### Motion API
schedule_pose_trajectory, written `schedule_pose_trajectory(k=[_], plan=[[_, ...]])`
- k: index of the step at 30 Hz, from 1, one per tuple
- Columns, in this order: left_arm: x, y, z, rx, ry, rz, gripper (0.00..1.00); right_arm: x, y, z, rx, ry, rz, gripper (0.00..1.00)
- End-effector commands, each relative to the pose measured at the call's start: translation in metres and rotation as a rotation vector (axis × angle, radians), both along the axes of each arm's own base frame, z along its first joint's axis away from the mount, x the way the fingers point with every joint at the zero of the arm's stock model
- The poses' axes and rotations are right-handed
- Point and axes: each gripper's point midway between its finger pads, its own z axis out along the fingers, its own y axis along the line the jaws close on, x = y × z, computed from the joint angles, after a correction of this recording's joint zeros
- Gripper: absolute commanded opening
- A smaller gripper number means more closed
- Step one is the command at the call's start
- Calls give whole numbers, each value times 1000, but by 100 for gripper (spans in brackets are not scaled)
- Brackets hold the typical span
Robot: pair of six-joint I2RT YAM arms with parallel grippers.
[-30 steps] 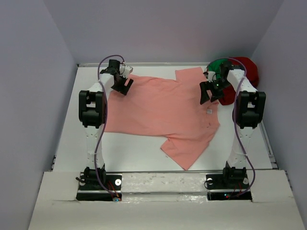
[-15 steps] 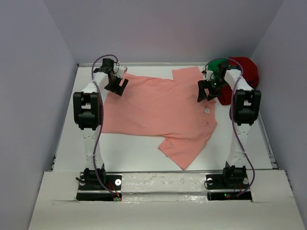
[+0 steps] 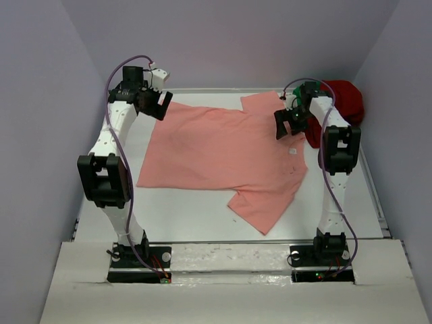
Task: Fold and stack the t-shirts
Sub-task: Flatten out the tshirt
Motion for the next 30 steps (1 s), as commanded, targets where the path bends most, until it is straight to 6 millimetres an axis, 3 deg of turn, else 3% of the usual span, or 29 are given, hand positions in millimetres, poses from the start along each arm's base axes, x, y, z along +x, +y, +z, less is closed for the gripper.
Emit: schedule_pose_trajectory(k=[1,9,10,15,16,17,20,21,23,24,27,28,30], plan=[[-15,7,-7,2,53,26,99,41,-40,6,-205,-143,-108,100],[-40,10,-3,1,64,42,99,69,-53,6,-269,-198,-171,100],[-43,11,-3,1,64,45,99,72,-53,-1,-266,-193,-164,100],[-59,11,-4,-1,69,45,99,84,-35,8,-171,-234,-131,100],[-61,12,-1,2,58,44,99,83,-30,24,-144,-255,-123,100],[-63,12,-6,4,65,41,99,74,-26,22,-123,-234,-117,100],[-61,9,-8,-7,51,17,99,63,-19,46,-86,-266,-94,100],[-61,5,-10,-23,54,6,99,59,-20,75,-90,-314,-90,100],[-58,0,-10,-51,47,-4,99,44,-24,86,-120,-323,-74,100],[-56,-5,-8,-74,39,-21,99,37,-26,116,-131,-376,-73,100],[-56,-14,-8,-115,39,-53,99,14,-28,136,-147,-386,-58,100],[-58,-16,-11,-121,48,-62,99,-4,-22,151,-119,-386,-36,100],[-69,-20,-23,-131,79,-89,99,-24,-9,161,-51,-372,-2,100]])
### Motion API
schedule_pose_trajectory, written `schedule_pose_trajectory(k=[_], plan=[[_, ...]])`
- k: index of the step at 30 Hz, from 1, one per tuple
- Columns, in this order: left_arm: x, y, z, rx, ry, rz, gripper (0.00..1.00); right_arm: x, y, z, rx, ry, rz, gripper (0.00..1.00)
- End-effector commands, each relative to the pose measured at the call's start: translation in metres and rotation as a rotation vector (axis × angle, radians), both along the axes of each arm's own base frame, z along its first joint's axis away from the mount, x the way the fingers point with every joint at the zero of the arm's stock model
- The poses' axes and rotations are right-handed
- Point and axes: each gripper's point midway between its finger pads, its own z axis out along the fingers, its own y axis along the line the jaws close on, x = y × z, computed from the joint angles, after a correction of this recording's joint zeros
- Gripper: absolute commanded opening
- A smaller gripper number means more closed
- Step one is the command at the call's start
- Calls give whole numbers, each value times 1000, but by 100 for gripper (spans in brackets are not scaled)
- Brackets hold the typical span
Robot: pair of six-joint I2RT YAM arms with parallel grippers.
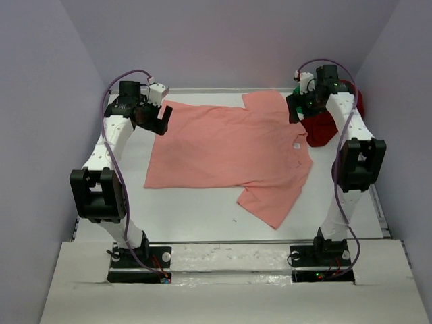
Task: Fold and stack the t-shirts
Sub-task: Flatten out the tshirt
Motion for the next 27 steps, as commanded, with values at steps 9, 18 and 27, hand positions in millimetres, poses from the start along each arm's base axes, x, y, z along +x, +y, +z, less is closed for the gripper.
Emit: schedule_pose_trajectory(k=[9,18,27], plan=[[-99,2,-60,62,200,-188,99,-150,17,25,63,120,107,100],[-170,21,-101,158,288,-229,99,-220,21,-18,96,250,71,100],[-187,57,-121,312,256,-125,99,-233,23,-26,112,275,46,99]])
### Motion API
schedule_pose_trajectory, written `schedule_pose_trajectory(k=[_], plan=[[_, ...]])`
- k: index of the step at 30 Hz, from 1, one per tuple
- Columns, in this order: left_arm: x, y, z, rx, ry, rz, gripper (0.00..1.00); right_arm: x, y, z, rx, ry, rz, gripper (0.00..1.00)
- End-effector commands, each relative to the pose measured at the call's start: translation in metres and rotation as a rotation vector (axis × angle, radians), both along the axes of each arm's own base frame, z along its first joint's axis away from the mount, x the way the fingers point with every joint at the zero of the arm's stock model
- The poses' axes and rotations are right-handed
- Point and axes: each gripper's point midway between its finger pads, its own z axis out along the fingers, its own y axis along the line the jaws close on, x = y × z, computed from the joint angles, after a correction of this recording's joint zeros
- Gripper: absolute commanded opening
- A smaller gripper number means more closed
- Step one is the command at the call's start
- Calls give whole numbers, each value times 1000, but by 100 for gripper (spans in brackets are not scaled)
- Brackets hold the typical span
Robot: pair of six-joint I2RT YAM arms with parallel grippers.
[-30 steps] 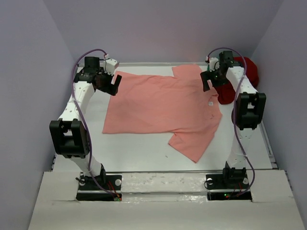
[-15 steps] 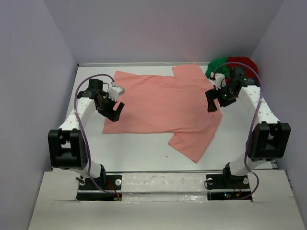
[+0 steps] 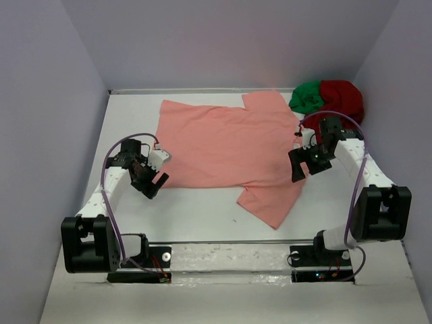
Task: Fold and stack the t-shirts
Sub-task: Flatten out the tshirt, then grap the side of the flattened tshirt closest away from the robot with both arms
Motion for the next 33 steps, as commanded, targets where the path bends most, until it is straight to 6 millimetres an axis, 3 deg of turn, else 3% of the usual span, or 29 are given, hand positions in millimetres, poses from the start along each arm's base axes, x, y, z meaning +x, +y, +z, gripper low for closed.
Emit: schedule_pose_trajectory(k=[1,10,17,23,33], plan=[[4,28,2,100,-67,61,99,3,0,8,0,-39,-16,99],[14,24,1,59,-104,5,99,4,0,8,-2,-44,-27,99],[18,14,-8,-21,-18,-90,99,6,-3,9,-18,-48,-44,99],[32,22,-18,-16,-4,-119,98,6,-4,6,-24,-31,-51,99],[43,28,-40,-18,60,-126,77,13,-4,9,-24,-19,-52,99]])
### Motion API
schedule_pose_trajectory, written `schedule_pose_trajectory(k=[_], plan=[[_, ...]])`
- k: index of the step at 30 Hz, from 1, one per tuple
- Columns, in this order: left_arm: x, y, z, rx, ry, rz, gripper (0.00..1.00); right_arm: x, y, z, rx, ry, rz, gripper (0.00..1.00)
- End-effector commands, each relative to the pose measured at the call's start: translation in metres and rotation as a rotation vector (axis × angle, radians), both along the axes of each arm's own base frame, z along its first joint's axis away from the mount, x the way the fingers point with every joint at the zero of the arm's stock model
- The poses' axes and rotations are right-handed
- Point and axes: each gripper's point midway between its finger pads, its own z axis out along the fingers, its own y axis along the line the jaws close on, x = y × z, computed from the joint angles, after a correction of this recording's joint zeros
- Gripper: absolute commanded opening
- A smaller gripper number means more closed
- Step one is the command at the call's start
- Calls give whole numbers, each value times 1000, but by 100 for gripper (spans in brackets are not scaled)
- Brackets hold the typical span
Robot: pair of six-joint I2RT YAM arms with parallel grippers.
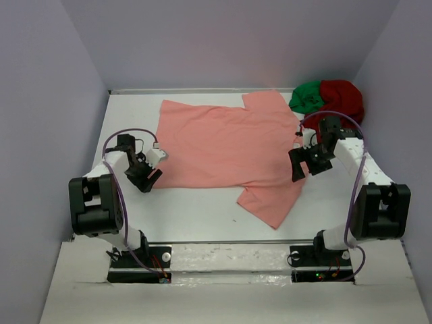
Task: Fold and stack the t-shirts
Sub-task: Grap the side of the flattened tshirt closest away from the robot with both arms
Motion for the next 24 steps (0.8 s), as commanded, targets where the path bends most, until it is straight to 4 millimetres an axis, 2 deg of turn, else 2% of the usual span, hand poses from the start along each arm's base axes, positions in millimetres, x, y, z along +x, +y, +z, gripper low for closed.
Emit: schedule_pose_trajectory(k=[1,4,5,11,18,22,23,24], plan=[[13,0,4,-14,-24,-23,76,13,-1,12,-6,-39,-8,99],[15,-1,2,-22,-23,-23,69,14,0,12,-3,-34,-6,99],[16,-1,2,-25,-22,-24,60,14,0,11,-3,-29,-6,99],[14,-4,2,-46,-23,-27,35,14,0,4,0,-7,-3,99],[11,-6,6,-65,-26,-37,32,13,0,-1,1,10,-3,99],[8,-9,6,-81,-13,-42,13,10,0,-2,0,23,-2,99],[8,-10,7,-83,-12,-42,3,8,-3,-5,-17,41,-13,97],[8,-9,9,-84,-13,-41,0,8,-5,-6,-29,46,-22,96]])
